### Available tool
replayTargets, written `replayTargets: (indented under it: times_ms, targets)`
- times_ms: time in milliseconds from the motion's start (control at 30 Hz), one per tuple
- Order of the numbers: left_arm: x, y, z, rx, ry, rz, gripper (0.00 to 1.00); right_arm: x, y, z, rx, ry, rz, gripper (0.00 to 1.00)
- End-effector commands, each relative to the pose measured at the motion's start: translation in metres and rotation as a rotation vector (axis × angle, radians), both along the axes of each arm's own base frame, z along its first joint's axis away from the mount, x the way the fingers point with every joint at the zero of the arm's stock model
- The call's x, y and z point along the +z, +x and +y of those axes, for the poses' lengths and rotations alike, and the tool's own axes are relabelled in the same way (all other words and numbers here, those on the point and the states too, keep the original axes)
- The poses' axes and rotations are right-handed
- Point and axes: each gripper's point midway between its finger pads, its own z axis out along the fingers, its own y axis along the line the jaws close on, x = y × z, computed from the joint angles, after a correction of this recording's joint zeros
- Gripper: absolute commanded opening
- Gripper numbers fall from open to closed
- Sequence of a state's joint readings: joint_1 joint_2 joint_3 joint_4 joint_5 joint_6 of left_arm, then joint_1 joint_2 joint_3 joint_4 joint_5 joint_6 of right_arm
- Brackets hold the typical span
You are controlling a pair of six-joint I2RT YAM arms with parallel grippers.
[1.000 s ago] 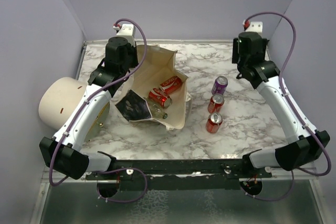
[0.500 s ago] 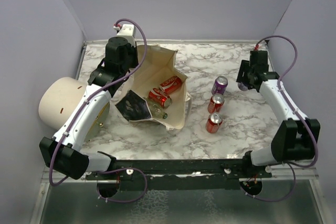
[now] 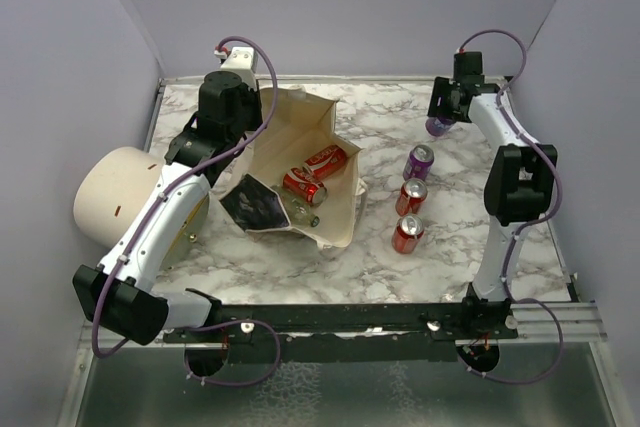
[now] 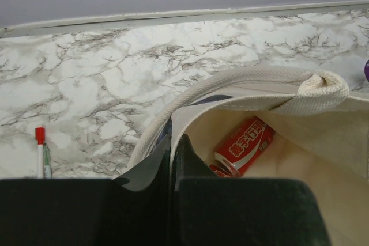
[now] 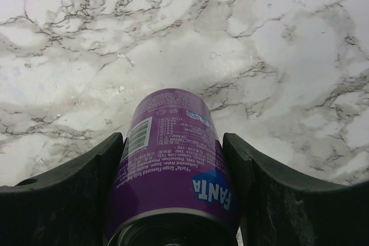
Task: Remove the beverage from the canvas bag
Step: Place the drink at the center of the board.
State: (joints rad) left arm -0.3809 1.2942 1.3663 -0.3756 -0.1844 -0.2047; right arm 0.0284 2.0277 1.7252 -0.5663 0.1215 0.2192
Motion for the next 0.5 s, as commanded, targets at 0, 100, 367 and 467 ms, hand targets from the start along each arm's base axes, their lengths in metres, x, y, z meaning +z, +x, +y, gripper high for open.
replayTargets:
  times_ms: [0, 100, 367, 467]
  targets:
    - [0.027, -0.001, 0.004, 0.021, -0.047, -0.088, 0.0, -0.007, -0.004, 0.016, 0.026, 0.076, 0.094, 0.02]
    - [0.026, -0.001, 0.002, 0.015, -0.051, -0.087, 0.0, -0.013, -0.001, 0.022, 0.035, 0.089, 0.112, 0.02]
    - [0.027, 0.001, -0.003, -0.004, -0.062, -0.087, 0.0, -0.031, -0.007, 0.042, 0.065, 0.082, 0.214, 0.04]
    - [0.028, 0.001, -0.003, -0.005, -0.064, -0.089, 0.0, -0.041, -0.01, 0.046, 0.059, 0.079, 0.235, 0.11]
